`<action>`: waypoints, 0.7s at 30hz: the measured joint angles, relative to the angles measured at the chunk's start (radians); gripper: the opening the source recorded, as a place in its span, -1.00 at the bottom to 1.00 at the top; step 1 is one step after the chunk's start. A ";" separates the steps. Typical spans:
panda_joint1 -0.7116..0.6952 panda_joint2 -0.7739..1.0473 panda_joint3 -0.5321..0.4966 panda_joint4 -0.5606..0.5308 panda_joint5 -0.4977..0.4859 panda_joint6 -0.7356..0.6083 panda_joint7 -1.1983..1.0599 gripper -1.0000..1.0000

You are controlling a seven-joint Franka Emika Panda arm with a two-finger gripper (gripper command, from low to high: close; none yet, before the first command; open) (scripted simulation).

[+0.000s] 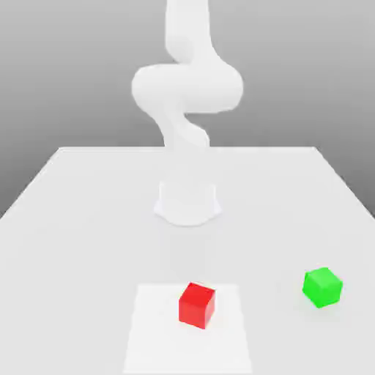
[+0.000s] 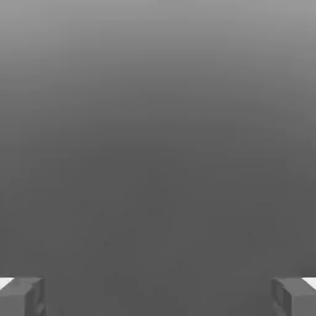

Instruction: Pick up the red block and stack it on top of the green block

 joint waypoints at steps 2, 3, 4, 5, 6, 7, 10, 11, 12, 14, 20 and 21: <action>0.022 0.072 -0.025 -0.039 0.049 0.037 0.002 0.00; 0.031 0.107 -0.034 -0.057 0.071 0.055 0.004 0.00; 0.040 0.142 -0.041 -0.075 0.092 0.072 0.006 0.00; 0.049 0.177 -0.045 -0.093 0.112 0.089 0.010 0.00; 0.056 0.212 -0.049 -0.111 0.130 0.106 0.014 0.00; 0.063 0.247 -0.051 -0.129 0.147 0.123 0.019 0.00; 0.079 0.350 -0.047 -0.182 0.187 0.175 0.044 0.00; 0.083 0.384 -0.043 -0.200 0.196 0.193 0.055 0.00; 0.085 0.417 -0.038 -0.219 0.202 0.211 0.068 0.00; 0.087 0.481 -0.026 -0.255 0.205 0.249 0.101 0.00; 0.074 0.650 0.006 -0.370 0.105 0.373 0.279 0.00; 0.068 0.674 0.006 -0.389 0.064 0.394 0.325 0.00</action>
